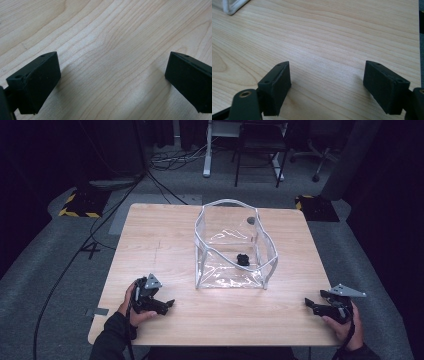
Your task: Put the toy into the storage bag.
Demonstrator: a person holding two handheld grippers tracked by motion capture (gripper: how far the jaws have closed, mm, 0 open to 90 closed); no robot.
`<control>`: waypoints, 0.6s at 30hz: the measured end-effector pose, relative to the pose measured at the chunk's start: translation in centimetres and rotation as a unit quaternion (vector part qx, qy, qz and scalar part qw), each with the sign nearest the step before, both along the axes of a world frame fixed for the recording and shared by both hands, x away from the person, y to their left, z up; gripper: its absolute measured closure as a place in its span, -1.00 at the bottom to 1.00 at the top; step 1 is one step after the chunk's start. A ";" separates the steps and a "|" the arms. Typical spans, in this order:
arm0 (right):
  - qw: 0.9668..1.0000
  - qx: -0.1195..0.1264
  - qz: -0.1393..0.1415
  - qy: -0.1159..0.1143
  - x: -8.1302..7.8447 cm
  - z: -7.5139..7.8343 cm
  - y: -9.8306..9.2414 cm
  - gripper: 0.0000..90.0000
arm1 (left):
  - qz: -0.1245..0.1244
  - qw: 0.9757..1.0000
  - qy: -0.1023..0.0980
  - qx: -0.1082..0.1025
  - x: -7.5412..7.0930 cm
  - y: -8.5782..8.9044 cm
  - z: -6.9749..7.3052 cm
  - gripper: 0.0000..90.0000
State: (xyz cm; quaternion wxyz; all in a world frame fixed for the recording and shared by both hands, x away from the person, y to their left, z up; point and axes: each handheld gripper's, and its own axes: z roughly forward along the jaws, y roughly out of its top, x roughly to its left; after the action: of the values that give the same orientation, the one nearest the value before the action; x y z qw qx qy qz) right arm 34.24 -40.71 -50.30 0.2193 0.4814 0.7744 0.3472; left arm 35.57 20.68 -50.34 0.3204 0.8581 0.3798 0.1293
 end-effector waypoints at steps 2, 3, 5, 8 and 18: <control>1.000 0.000 0.000 0.000 0.0 0.0 0.0 -0.51 | -0.003 1.000 -0.002 -0.001 0.1 0.0 0.0 -0.99; 1.000 0.000 0.000 0.000 0.0 0.0 0.0 -0.51 | -0.001 1.000 0.000 -0.001 0.0 0.0 0.0 -0.99; 1.000 0.000 0.000 0.000 0.0 0.0 0.0 -0.51 | -0.002 1.000 -0.003 -0.001 0.1 0.0 0.0 -0.99; 1.000 -0.001 0.001 0.000 0.0 0.0 0.0 -0.51 | 0.000 1.000 -0.003 -0.001 0.1 0.0 0.0 -0.99; 1.000 0.000 0.001 0.000 0.0 0.0 0.0 -0.51 | 0.001 1.000 0.000 -0.002 0.2 -0.1 0.0 -0.99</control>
State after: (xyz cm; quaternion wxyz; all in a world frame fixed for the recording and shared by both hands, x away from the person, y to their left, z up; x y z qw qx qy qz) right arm 34.28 -40.70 -50.30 0.2186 0.4806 0.7750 0.3473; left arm 35.74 20.60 -50.36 0.3221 0.8570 0.3810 0.1290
